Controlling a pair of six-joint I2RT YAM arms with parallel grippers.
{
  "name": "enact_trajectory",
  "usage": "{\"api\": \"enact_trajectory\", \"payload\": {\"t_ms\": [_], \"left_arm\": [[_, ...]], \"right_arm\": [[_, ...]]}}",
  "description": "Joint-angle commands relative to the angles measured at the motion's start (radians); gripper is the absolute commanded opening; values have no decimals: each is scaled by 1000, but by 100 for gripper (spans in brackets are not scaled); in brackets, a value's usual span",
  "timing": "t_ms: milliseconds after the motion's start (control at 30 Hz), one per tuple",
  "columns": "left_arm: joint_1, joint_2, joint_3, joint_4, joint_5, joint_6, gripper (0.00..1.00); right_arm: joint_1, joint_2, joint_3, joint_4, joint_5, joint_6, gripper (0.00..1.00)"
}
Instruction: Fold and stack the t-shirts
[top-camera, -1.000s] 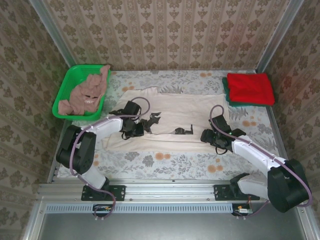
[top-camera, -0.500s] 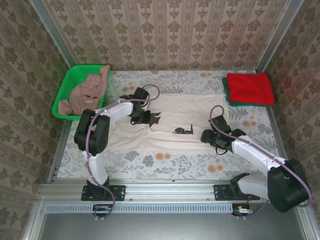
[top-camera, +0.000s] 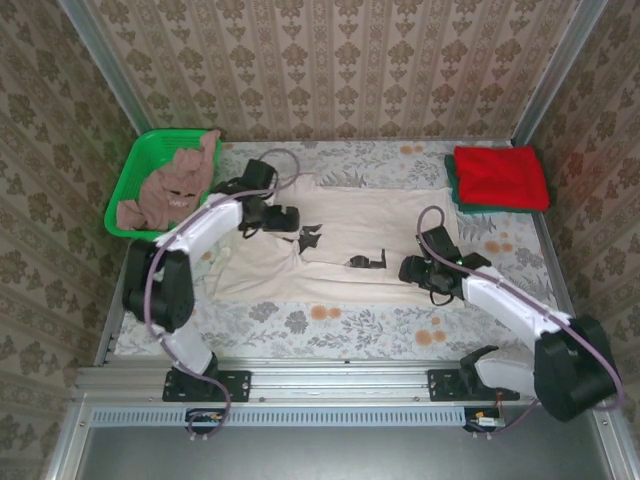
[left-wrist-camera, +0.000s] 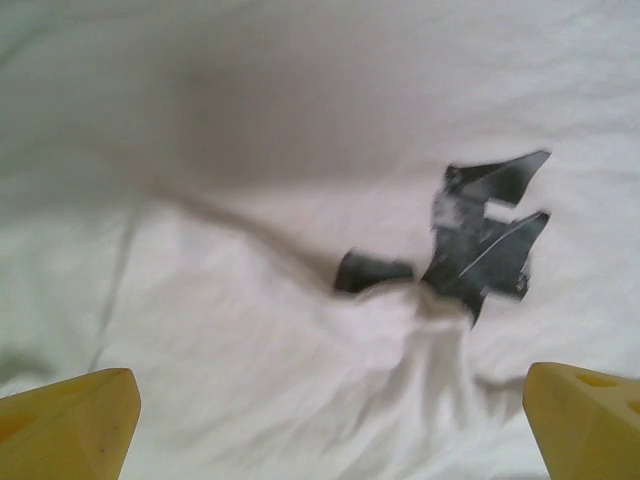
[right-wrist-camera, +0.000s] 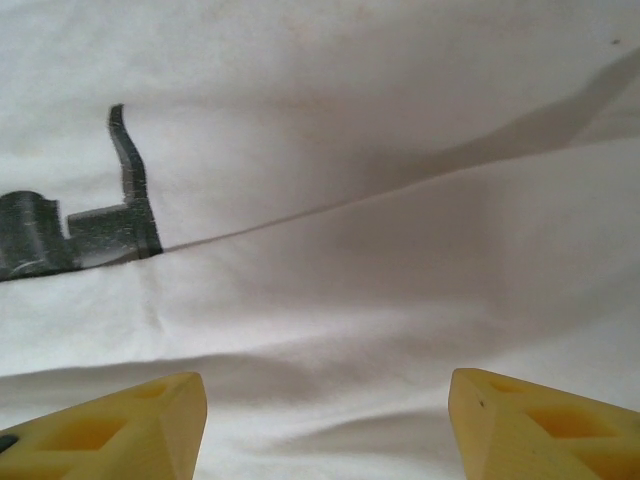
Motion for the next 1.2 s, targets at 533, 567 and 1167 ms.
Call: {"api": "enact_trajectory", "payload": {"t_ms": [533,567,1167], "left_arm": [[269,-368,-646,74,64,-173,86],[273,-370,-640,63,49,-176,86],[111,-148,-97,119,-36,-4,100]], "right_arm": [[-171,89,-2,-91,-52,0,93],[-172,53,-13,-77,-84,-11,93],[-226,154,402,-153,161,-201,97]]}}
